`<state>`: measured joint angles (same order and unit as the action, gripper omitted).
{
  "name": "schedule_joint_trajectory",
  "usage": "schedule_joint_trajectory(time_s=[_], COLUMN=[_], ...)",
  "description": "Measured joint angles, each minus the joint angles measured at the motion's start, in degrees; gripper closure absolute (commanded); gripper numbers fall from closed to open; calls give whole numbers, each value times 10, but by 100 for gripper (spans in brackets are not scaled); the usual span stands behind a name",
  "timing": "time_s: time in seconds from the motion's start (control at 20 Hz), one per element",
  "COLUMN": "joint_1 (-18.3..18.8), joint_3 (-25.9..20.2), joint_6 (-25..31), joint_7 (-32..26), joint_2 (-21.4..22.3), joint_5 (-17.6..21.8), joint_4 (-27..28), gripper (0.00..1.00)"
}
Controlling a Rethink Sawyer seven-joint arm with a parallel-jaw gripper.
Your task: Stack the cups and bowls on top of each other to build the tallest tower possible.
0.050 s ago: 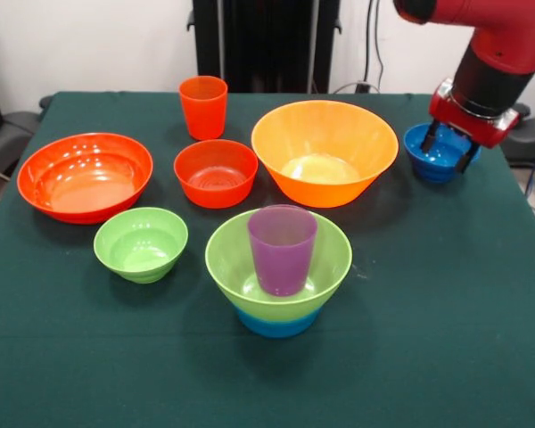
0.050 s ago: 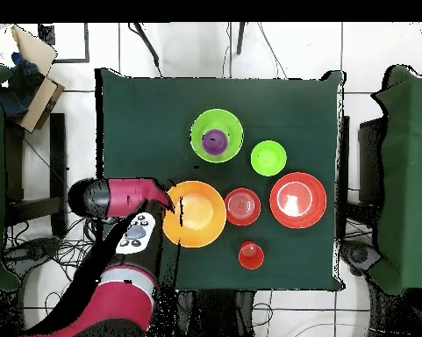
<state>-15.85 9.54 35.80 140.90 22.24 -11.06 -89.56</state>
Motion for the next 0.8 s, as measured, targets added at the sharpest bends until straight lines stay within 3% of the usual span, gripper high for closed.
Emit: schedule_joint_trajectory(time_s=[0.8], joint_1=[28], joint_3=[-79], joint_6=[-63], joint_7=[0], joint_2=[0], joint_5=[-23], joint_4=[-41], gripper=[0])
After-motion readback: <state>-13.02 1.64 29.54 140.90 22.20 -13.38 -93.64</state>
